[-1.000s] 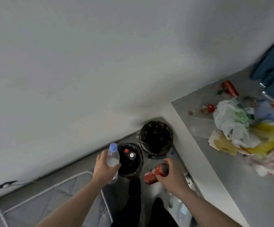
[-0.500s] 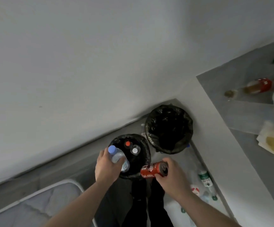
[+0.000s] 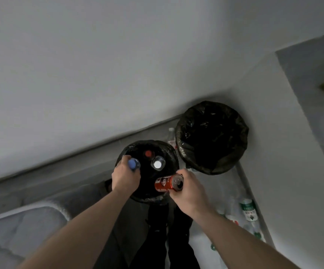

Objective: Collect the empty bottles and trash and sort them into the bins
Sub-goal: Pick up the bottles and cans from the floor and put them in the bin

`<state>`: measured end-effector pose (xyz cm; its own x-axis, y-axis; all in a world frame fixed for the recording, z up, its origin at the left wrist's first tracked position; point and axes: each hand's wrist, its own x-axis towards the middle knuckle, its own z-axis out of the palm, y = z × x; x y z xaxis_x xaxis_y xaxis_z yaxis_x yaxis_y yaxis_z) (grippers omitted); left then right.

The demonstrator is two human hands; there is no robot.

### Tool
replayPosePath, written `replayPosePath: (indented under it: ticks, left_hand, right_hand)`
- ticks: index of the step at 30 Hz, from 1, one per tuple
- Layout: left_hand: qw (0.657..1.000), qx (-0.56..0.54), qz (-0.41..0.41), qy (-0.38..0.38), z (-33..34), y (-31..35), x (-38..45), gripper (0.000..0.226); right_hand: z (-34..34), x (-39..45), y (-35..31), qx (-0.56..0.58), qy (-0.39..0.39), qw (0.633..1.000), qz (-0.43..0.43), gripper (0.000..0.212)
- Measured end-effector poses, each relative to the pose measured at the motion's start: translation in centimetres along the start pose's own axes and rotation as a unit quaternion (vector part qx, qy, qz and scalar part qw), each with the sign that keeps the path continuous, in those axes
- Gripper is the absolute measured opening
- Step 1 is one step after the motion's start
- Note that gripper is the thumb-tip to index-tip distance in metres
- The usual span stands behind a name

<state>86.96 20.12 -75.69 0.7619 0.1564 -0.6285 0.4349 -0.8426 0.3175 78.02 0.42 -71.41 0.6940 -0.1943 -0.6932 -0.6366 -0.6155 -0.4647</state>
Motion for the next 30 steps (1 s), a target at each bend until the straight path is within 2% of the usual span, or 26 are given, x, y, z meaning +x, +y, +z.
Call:
replayPosePath:
  ticks: [6, 12, 16, 20, 24, 26, 30]
  left_hand:
    - [1.000, 0.020, 0.015, 0.009, 1.7, -1.1, 2.3, 0.032]
    - [0.997, 0.039, 0.065, -0.020, 2.4, -3.1, 3.3, 0.039]
    - [0.990, 0.086, 0.095, -0.064, 2.7, -4.7, 3.6, 0.041]
    - [0.979, 0.136, 0.090, -0.124, 3.8, -5.7, 3.4, 0.057]
    - [0.952, 0.234, 0.096, -0.175, 5.6, -6.4, 2.8, 0.074]
    - [0.941, 0.269, 0.094, -0.182, 6.5, -7.0, 2.4, 0.073]
    - [0.944, 0.263, 0.093, -0.175, 7.7, -7.5, 1.9, 0.058]
  right_hand:
    - [3.3, 3.5, -0.6, -0.033, 0.006, 0.999, 0.007, 0.047]
    - [6.4, 5.8, -0.8, -0.074, 0.009, 0.997, 0.028, 0.042]
    - [7.7, 7.0, -0.7, -0.097, 0.011, 0.994, 0.045, 0.051]
    - [8.7, 8.0, 0.1, -0.134, 0.018, 0.990, 0.043, 0.057]
    - [9.6, 8.7, 1.2, -0.176, 0.019, 0.984, 0.019, 0.062]
    - [10.1, 9.1, 1.5, -0.183, 0.021, 0.983, 0.005, 0.066]
    - [10.7, 9.0, 1.9, -0.173, 0.019, 0.985, 0.006, 0.064]
